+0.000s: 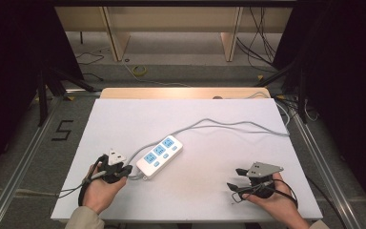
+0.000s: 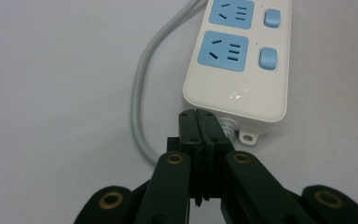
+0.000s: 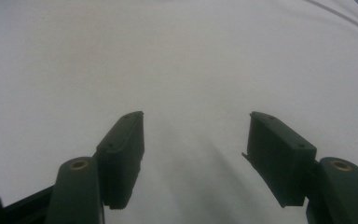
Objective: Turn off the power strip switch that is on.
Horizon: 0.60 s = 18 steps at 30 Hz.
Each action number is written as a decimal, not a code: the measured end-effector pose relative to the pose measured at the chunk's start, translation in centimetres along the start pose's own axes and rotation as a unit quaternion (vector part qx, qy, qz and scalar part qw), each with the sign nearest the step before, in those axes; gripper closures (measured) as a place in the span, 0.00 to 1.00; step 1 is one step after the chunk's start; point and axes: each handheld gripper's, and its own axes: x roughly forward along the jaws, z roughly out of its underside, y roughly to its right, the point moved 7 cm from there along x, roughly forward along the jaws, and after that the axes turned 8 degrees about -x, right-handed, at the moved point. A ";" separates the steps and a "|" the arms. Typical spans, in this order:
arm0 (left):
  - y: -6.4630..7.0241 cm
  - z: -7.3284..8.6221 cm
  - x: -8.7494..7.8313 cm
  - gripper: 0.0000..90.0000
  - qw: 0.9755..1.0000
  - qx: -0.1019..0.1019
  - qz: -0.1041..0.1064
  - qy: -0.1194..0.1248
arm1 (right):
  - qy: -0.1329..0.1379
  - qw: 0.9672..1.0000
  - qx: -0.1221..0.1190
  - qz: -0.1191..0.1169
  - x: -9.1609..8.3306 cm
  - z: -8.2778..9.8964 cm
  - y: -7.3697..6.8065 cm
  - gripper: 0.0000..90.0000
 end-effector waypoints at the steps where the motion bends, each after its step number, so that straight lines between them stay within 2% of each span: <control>1: 0.0 0.0 0.0 0.99 1.000 0.000 0.000 0.000 | 0.000 1.000 0.000 0.000 0.0 0.0 0.0 0.42; 8: -0.1 -0.2 0.2 0.99 1.000 0.005 -0.018 -0.008 | 0.000 1.000 -0.002 0.001 0.0 0.0 0.0 0.41; 18: 0.1 -0.7 0.3 0.99 1.000 0.015 -0.016 -0.010 | 0.001 1.000 -0.002 0.003 0.0 0.0 0.1 0.42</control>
